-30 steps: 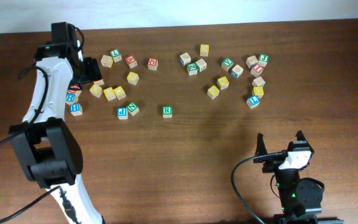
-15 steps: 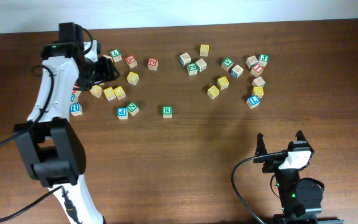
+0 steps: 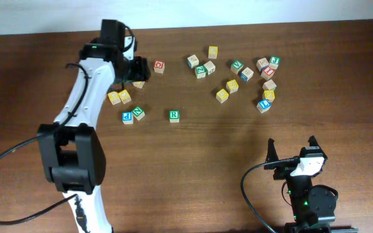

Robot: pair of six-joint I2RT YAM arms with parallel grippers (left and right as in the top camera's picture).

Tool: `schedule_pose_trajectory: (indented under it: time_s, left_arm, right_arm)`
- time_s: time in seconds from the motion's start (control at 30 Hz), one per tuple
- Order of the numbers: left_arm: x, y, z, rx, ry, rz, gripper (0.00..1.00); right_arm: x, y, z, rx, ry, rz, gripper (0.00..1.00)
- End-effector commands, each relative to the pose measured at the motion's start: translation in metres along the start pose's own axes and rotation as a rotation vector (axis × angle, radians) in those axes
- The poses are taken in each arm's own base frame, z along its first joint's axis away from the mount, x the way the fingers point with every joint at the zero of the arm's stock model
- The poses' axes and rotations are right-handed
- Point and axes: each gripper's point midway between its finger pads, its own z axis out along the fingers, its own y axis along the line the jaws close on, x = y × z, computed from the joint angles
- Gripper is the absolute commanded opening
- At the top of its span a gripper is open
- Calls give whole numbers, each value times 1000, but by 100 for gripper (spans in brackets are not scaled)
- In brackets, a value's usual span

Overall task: Spell out RSS
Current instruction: 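Move the left gripper back over the yellow S block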

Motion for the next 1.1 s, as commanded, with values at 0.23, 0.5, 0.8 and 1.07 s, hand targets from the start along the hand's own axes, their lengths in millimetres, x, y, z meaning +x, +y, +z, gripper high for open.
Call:
schedule_pose_trajectory:
  time_s: [0.23,0.5,0.8,1.07]
  left_arm:
    - [-23,9,19,-118,-94,163,74]
    - [-8,17,52,-137,-23,302,82]
    - [0,22,68,-139,7,301,88]
    - [0,23,71,-139,7,300,95]
  right_arm:
    - [3,-1,0,5,5,-6,98]
    - [3,-1,0,5,5,-6,98]
    - [3,-1,0,5,5,-6,98]
    - [3,-1,0,5,5,-6,98]
